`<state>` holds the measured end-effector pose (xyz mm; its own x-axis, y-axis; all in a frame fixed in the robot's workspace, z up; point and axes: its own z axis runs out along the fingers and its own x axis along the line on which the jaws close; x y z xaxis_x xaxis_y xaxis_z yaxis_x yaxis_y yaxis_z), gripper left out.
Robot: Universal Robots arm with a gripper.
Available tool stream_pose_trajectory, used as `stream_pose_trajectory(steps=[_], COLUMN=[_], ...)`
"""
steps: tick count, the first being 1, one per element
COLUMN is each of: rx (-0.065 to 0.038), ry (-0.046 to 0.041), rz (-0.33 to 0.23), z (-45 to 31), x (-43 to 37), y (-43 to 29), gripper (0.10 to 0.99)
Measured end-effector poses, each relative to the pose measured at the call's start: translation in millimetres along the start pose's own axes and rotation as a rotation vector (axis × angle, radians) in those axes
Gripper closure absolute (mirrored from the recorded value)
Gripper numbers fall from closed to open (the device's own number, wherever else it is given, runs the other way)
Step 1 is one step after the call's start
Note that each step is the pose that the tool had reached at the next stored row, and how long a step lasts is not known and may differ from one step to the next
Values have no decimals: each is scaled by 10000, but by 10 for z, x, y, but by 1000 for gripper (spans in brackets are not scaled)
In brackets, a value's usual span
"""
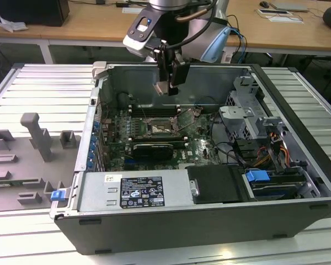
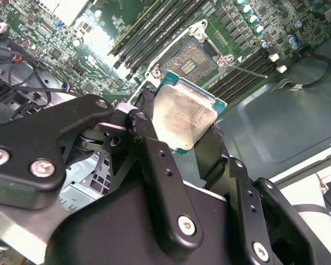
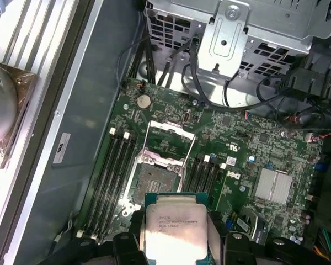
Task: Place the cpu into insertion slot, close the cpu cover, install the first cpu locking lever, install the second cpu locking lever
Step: 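Place the cpu into insertion slot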
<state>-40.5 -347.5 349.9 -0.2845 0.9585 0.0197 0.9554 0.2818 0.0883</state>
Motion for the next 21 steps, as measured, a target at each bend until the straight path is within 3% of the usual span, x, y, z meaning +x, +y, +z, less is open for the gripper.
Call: stream_pose_trajectory(steps=[21], rx=[0], ry=[0], rz=[0], z=[57], x=[-1], y=[-5], gripper=[549])
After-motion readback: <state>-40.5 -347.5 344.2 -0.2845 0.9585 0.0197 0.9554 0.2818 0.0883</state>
